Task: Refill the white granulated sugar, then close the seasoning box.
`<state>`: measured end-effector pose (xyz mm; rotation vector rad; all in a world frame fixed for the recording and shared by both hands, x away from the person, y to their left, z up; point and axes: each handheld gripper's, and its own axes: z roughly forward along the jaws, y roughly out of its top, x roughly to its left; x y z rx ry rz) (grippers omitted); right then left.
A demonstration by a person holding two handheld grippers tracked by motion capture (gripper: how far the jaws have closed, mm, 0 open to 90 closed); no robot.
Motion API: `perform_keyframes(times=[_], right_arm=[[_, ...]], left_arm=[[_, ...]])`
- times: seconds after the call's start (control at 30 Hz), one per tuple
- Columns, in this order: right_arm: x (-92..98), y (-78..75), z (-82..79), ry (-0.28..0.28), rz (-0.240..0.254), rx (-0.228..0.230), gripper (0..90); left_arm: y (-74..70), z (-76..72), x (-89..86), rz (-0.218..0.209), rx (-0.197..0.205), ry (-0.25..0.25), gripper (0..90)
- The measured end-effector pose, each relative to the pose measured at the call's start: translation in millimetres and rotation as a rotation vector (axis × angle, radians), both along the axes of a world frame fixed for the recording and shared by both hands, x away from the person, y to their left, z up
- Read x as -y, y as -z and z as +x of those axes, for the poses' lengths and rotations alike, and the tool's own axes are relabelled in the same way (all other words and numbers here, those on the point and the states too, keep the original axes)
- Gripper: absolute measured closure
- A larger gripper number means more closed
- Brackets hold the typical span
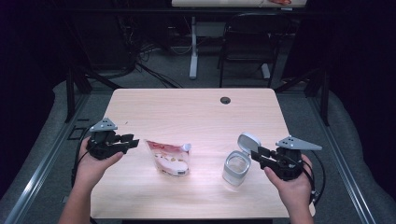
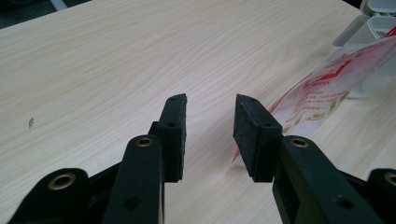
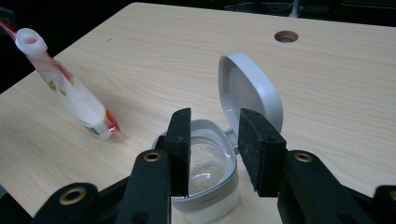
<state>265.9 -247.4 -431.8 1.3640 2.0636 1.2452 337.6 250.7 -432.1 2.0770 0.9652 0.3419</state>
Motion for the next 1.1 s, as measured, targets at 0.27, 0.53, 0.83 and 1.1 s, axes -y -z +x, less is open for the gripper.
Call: perform_keyframes(times=[0.27, 0.53, 0.83, 1.1], right_arm=[[-5.2, 1.1, 0.5, -0.019, -0.005, -0.004, 65.5], [-11.5, 4.4, 2.2, -0.036, -0.012, -0.012, 65.7], [-20.0, 7.0, 3.6, -0.064, -0.016, -0.015, 65.3], [-30.6, 10.3, 5.7, -0.088, -0.024, -0.023, 66.0]], left_arm=[[-3.0, -3.0, 2.5, 0.008, 0.002, 0.016, 65.0], [-9.1, -7.7, 4.0, 0.004, 0.012, 0.035, 66.5], [-16.1, -13.5, 5.9, -0.001, 0.023, 0.059, 66.7], [-19.8, -17.5, 8.8, -0.013, 0.025, 0.096, 68.0]])
